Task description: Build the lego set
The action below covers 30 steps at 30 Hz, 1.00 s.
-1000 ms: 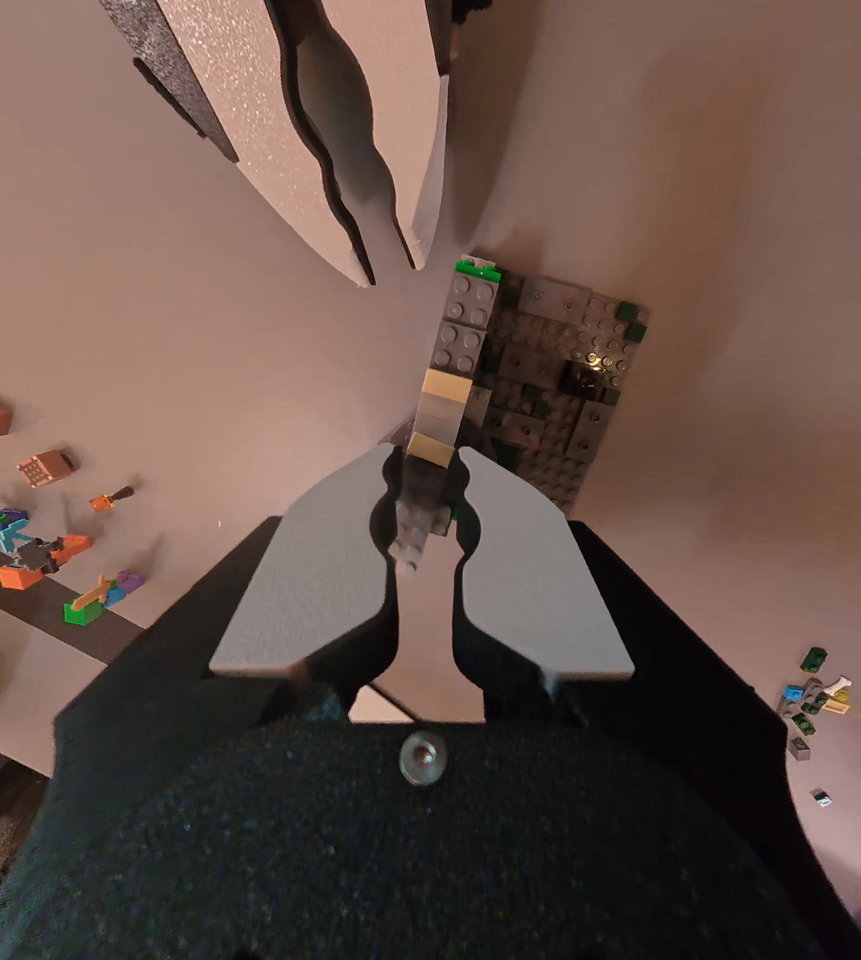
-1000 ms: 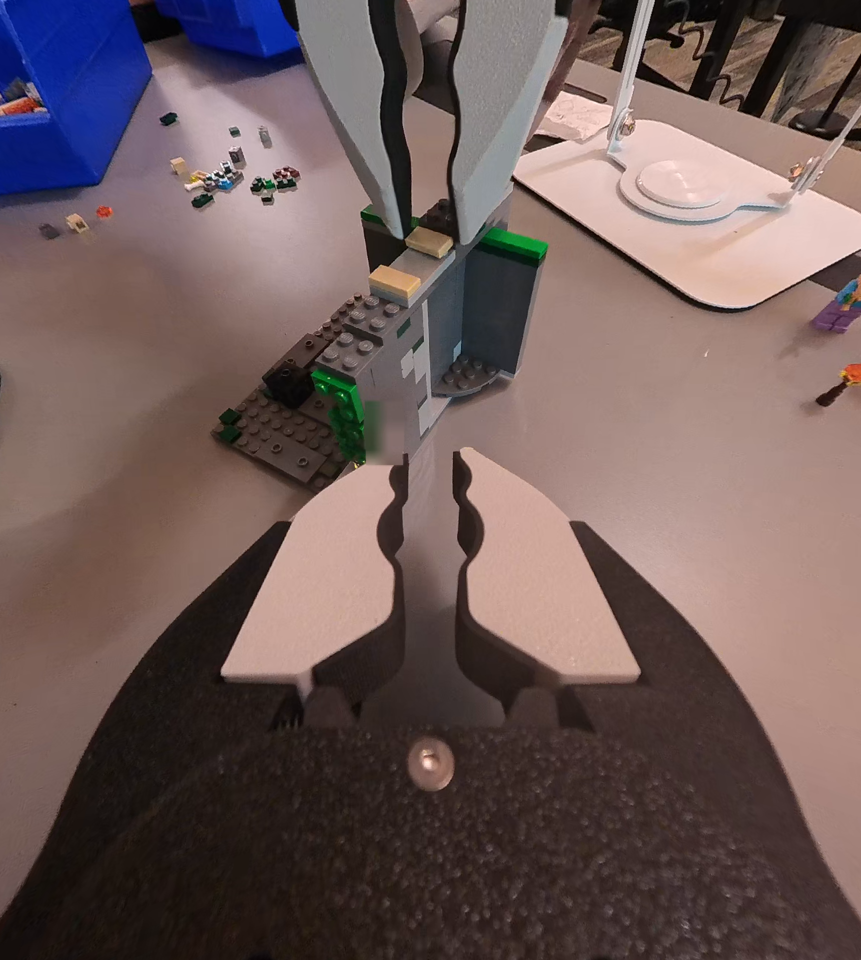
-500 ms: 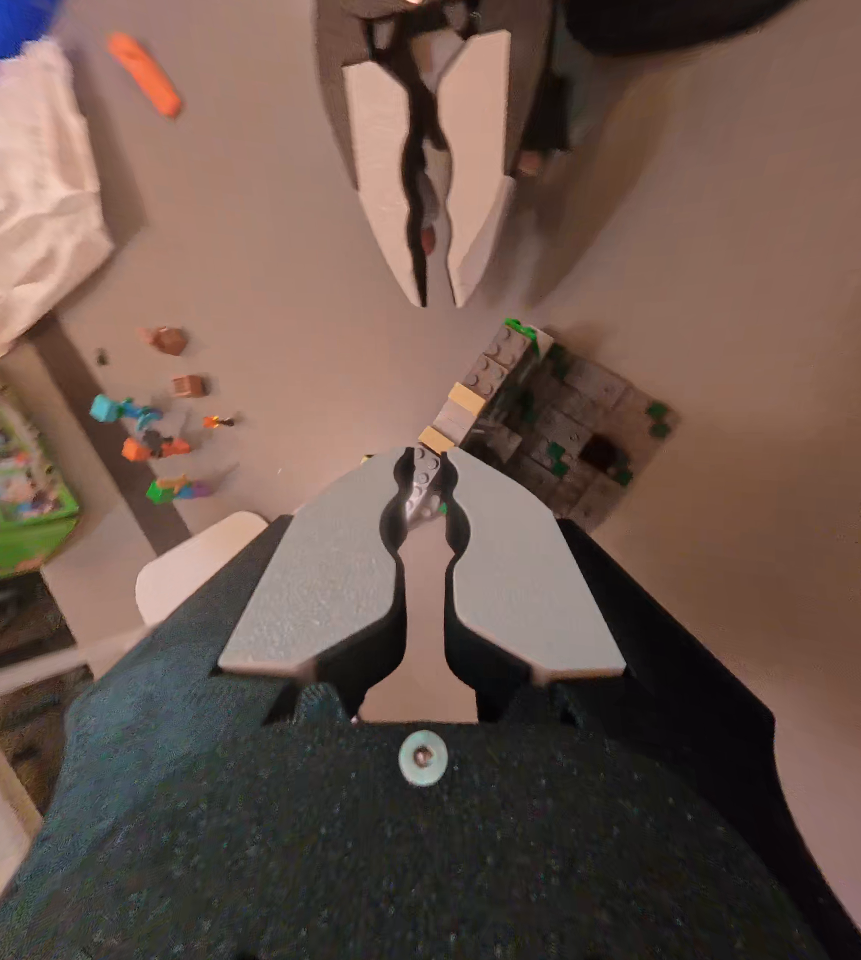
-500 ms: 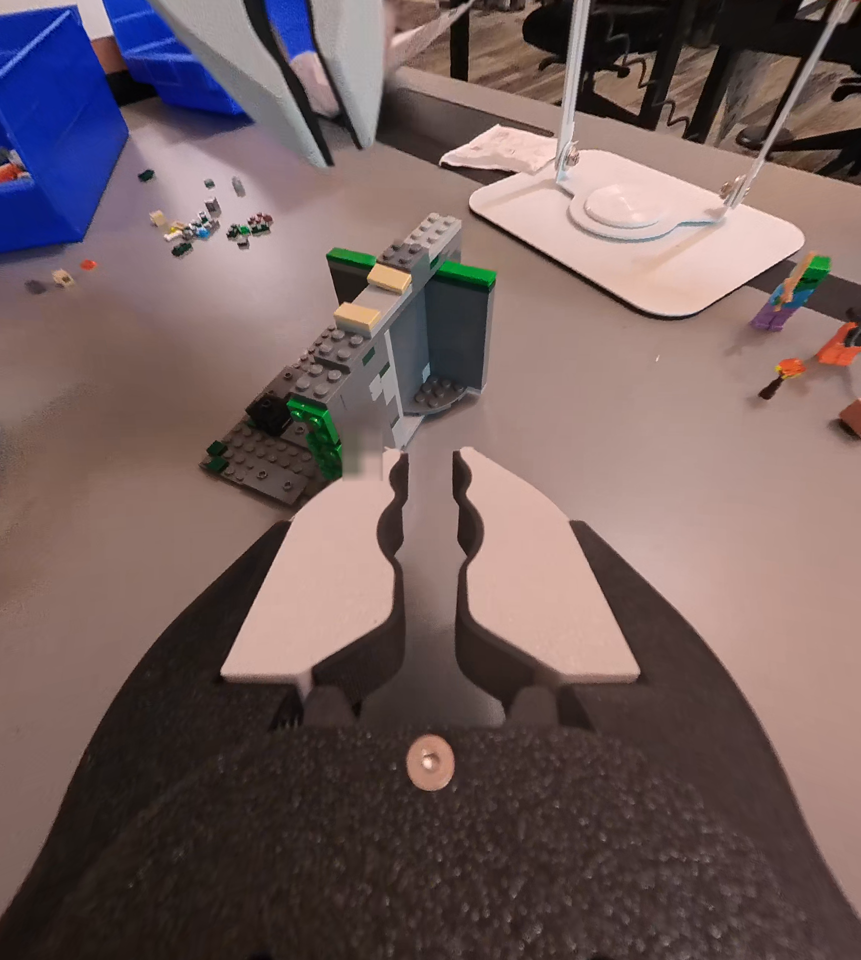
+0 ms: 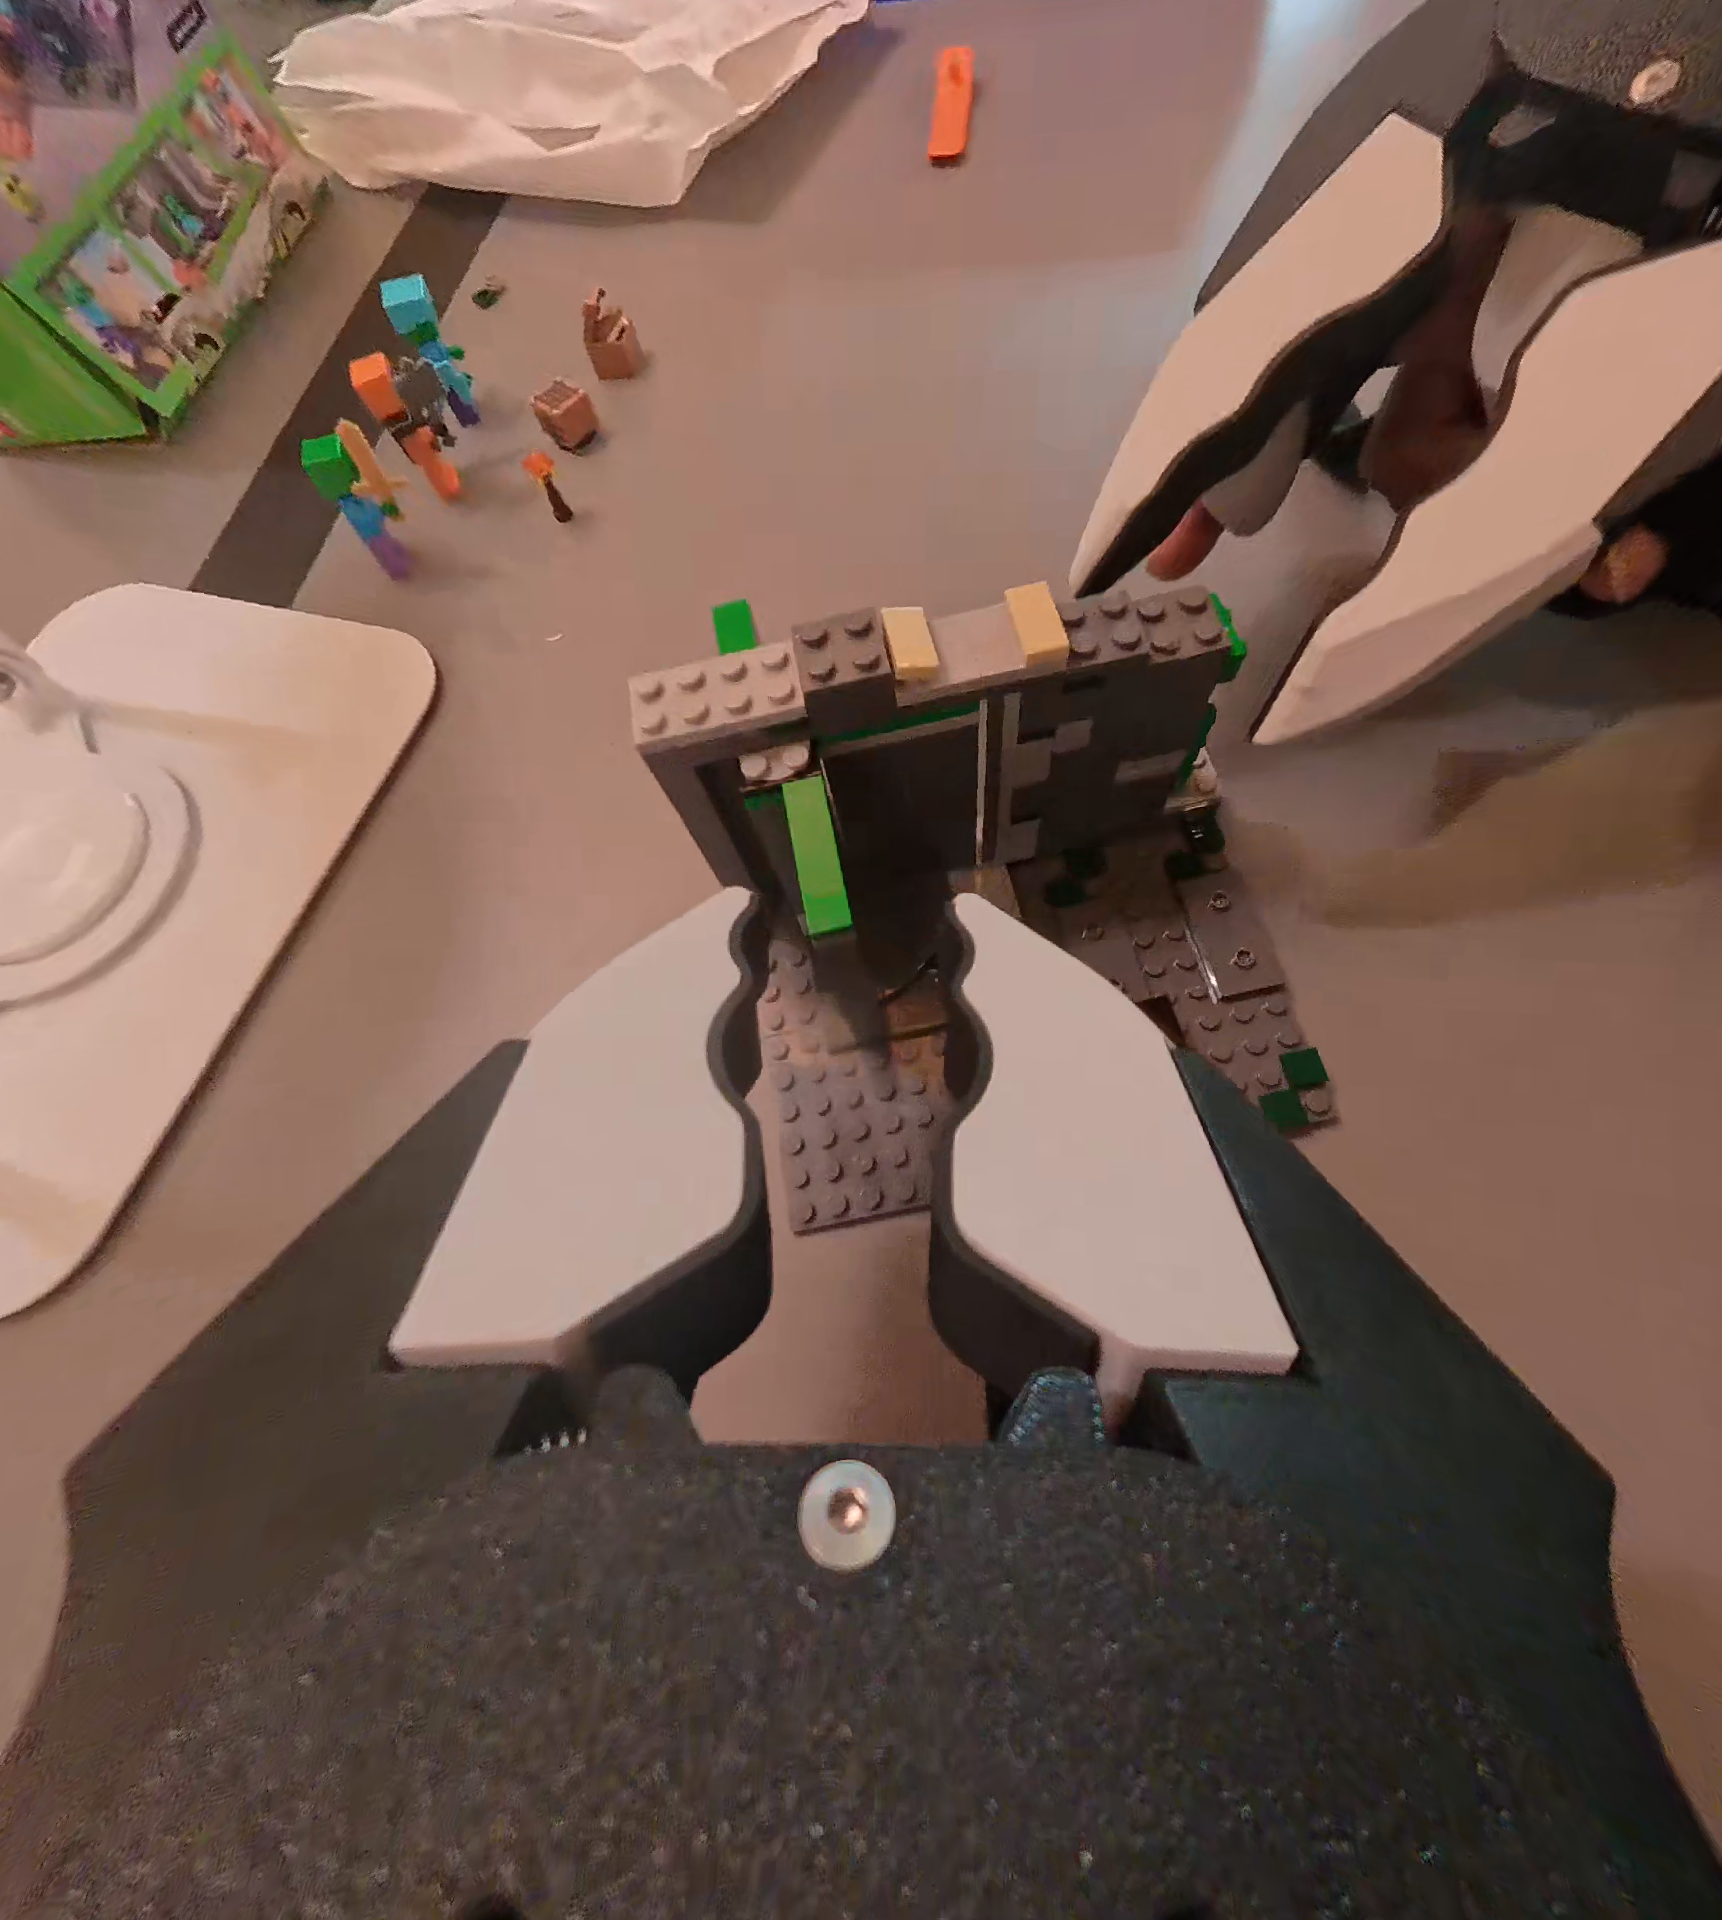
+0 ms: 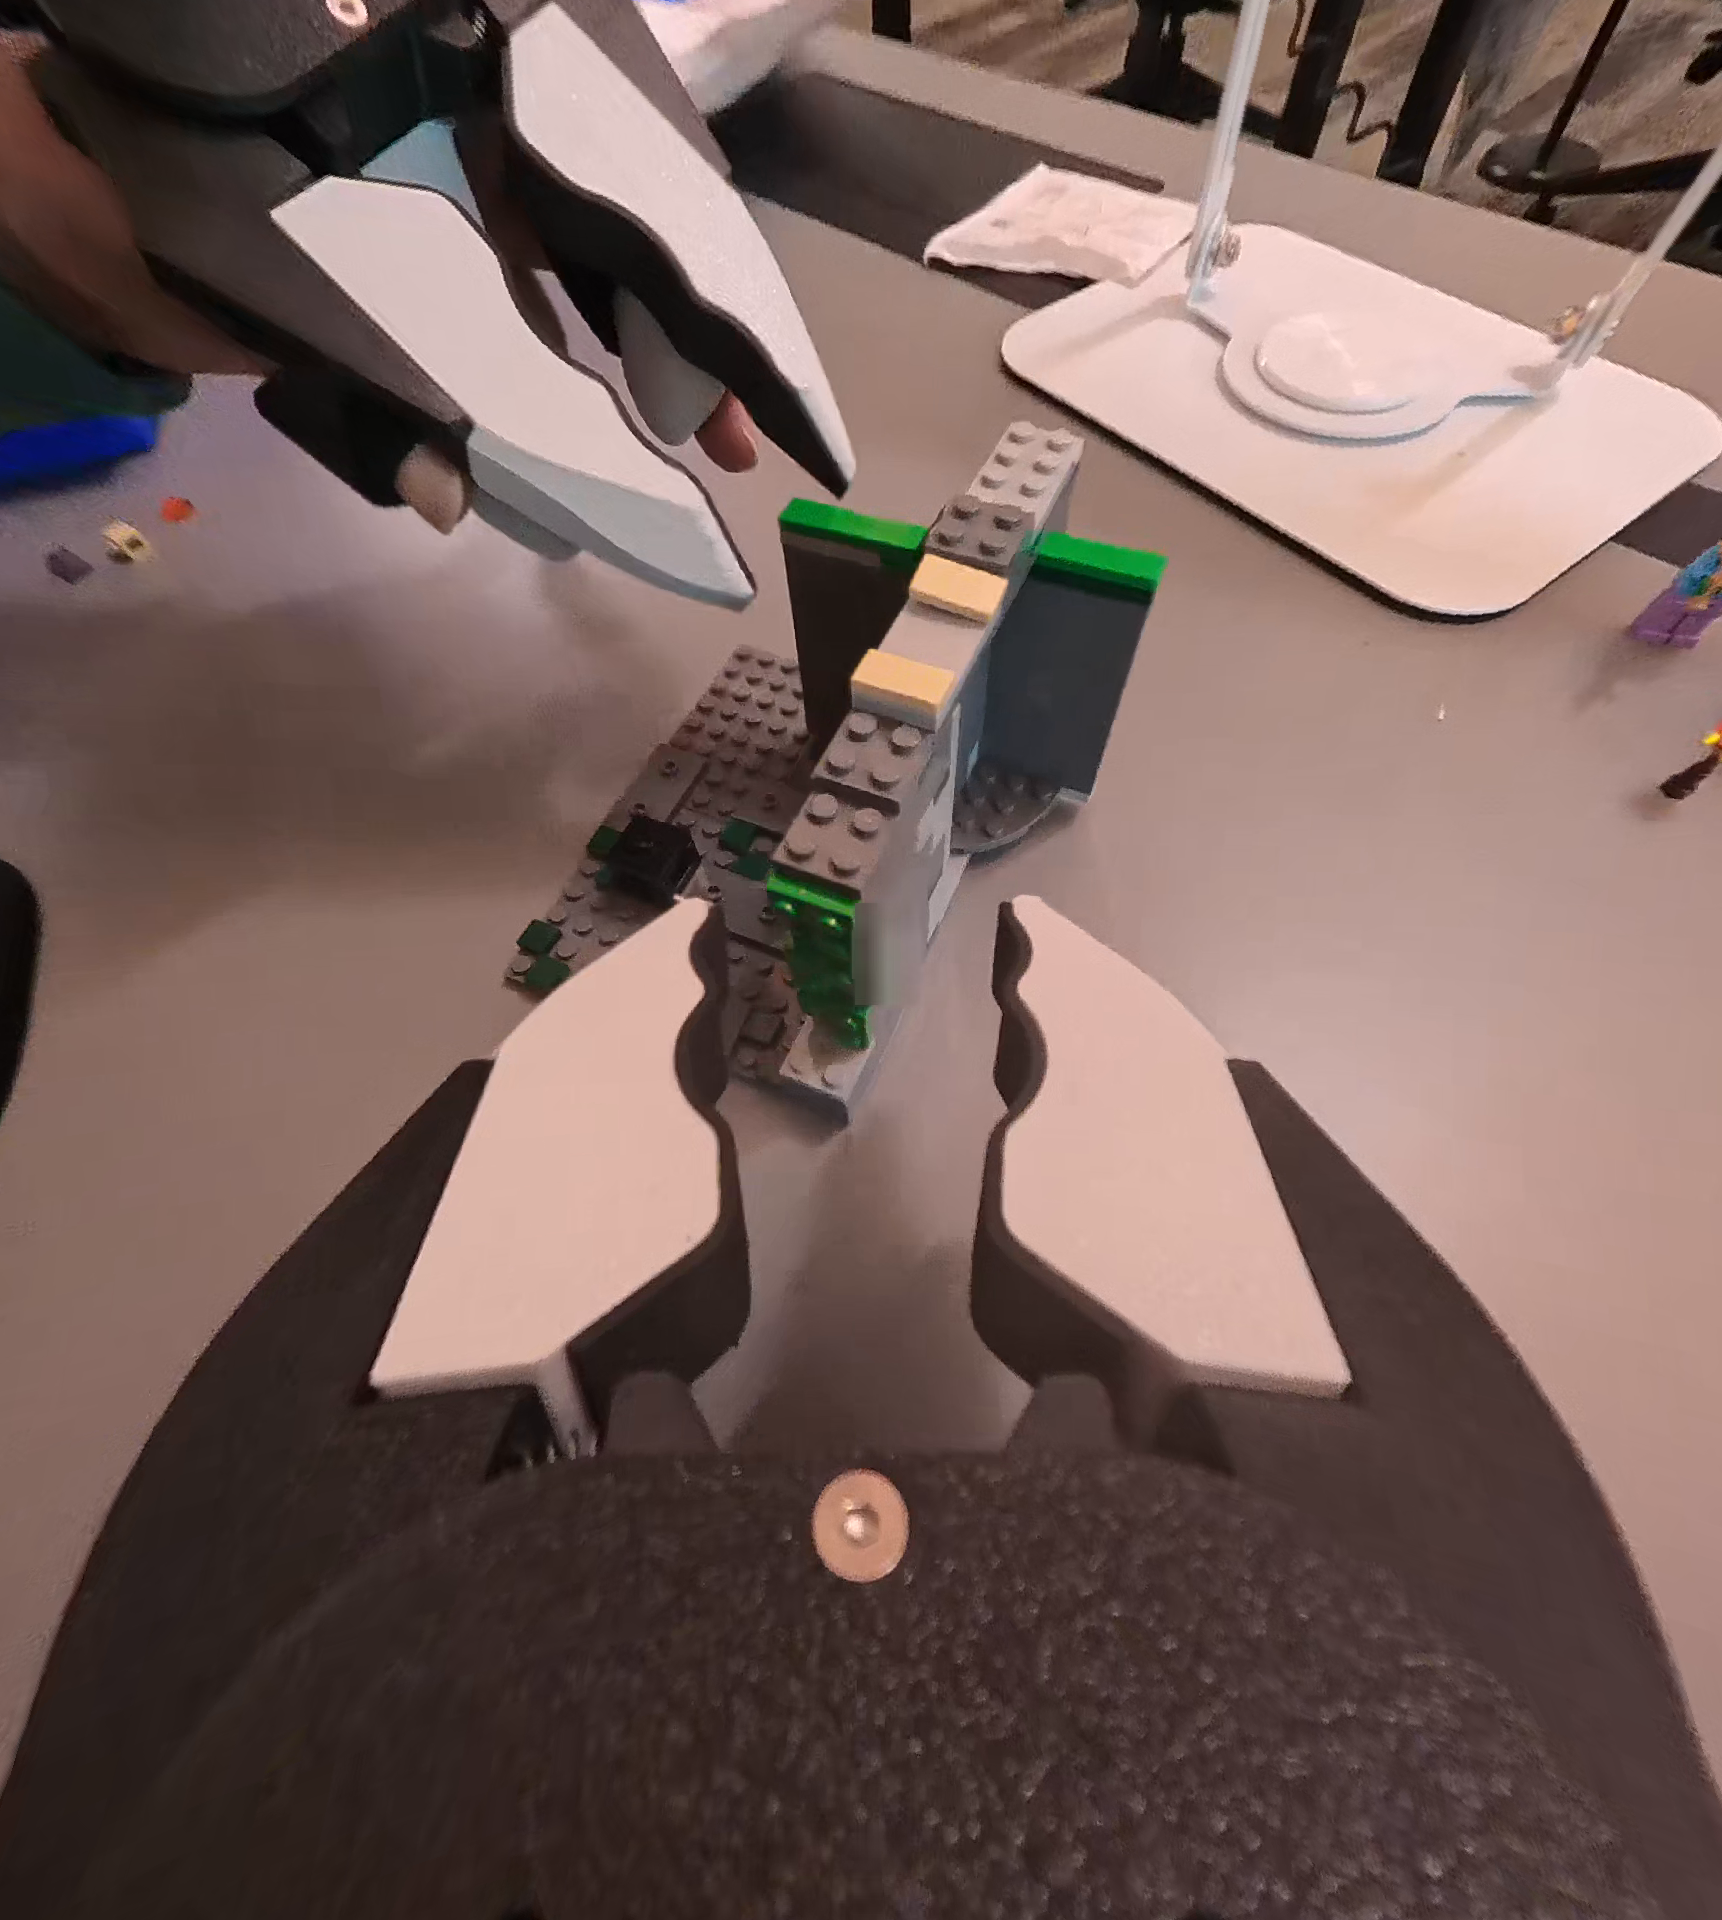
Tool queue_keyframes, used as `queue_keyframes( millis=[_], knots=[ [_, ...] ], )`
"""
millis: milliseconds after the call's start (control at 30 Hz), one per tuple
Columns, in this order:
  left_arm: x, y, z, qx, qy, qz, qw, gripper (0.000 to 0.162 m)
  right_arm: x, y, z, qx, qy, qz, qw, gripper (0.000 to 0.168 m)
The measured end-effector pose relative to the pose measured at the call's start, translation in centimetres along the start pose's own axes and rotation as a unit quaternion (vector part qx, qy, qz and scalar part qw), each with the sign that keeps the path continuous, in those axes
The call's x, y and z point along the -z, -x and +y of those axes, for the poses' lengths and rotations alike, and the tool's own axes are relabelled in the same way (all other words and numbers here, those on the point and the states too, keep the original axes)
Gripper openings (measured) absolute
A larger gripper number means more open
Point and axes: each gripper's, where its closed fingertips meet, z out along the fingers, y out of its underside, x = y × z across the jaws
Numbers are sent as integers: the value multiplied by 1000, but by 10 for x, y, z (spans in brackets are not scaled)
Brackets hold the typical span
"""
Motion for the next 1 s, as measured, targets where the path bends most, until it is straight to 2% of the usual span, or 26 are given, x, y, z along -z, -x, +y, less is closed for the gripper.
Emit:
queue_keyframes(
  millis=[67, 200, 367, 467, 633, 767, 1000],
  knots=[
    [-8, -2, 5, -4, 11, 2, 1000, 32, -6, -1, 0, 23, 10, 7, 1000, 44],
    [-14, -7, 5, -11, 16, -6, 1000, 31, -6, -4, -2, 82, 14, 2, 997, 23],
    [-9, -20, 6, -3, 6, -2, 1000, 29, -2, -14, 0, 144, 28, -70, 987, 21],
    [-7, -33, 5, 1, 1, 2, 1000, 28, 1, -20, 3, 202, 37, -138, 969, 21],
    [-8, -61, -1, 0, -9, 17, 1000, 26, 5, -33, -6, 219, 38, -218, 950, 19],
    [-11, -77, -6, -3, -19, 26, 999, 26, 5, -37, -9, 242, 49, -237, 940, 18],
    [2, -73, -16, 11, -45, 25, 999, 24, 16, -38, -10, 252, 44, -231, 939, 23]
  ],
)
